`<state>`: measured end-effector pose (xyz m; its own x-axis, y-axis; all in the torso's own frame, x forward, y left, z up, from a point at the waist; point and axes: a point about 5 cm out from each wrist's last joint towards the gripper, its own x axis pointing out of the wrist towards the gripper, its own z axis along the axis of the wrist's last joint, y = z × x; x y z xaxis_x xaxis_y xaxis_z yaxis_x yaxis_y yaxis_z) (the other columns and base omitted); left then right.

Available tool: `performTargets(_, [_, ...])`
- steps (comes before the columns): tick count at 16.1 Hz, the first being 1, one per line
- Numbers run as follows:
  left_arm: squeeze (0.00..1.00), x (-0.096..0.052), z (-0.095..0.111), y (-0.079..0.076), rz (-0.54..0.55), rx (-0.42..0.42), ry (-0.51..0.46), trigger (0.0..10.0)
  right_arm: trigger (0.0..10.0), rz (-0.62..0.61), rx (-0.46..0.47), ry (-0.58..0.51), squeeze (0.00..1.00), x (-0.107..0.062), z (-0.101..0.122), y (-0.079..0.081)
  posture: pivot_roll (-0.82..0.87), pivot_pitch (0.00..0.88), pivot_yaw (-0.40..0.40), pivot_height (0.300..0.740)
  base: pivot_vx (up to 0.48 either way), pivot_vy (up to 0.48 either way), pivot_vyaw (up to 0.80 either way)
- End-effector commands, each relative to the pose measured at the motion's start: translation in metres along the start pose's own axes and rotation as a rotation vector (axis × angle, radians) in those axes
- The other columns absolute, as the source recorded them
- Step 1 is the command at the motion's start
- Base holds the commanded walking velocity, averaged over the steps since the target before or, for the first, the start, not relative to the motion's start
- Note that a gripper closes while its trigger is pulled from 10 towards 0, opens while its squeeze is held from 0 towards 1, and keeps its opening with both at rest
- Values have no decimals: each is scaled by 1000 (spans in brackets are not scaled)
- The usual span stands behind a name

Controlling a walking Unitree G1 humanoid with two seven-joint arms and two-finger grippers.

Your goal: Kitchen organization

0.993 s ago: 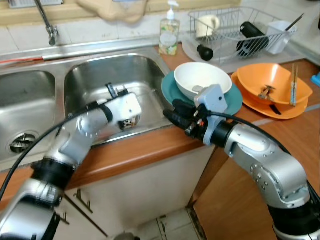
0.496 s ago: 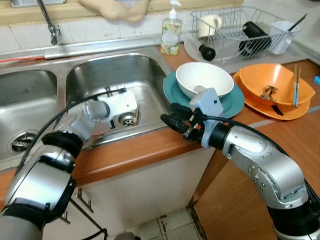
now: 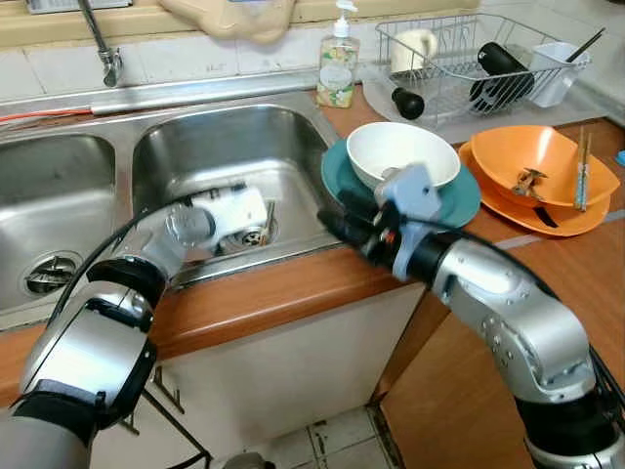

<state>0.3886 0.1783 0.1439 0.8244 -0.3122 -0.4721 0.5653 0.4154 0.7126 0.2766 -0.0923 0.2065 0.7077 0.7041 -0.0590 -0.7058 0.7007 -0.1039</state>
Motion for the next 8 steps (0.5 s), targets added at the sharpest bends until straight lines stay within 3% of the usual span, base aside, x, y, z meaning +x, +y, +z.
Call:
performTargets(1, [0, -2, 15, 15, 94, -72, -98, 10000, 10000, -52, -31, -33, 1000, -1, 6, -7, -27, 0, 27, 740, 0, 0, 0])
performTargets(3, [0, -5, 24, 15, 192, -244, -268, 10000, 10000, -154, -47, -75, 1000, 0, 8, -14, -27, 0, 22, 740, 0, 0, 0])
performTargets(6, [0, -15, 35, 1, 180, -394, -463, 10000, 10000, -312, -48, -127, 1000, 0, 13, -24, -25, 0, 20, 740, 0, 0, 0])
performTargets(7, [0, -21, 37, -4, 177, -449, -522, 10000, 10000, -348, -54, -133, 0, 0, 12, -26, -18, 0, 17, 740, 0, 0, 0])
performTargets(8, [0, -25, 39, -7, 171, -472, -559, 10000, 10000, -369, -50, -136, 0, 0, 11, -27, -14, 0, 14, 740, 0, 0, 0])
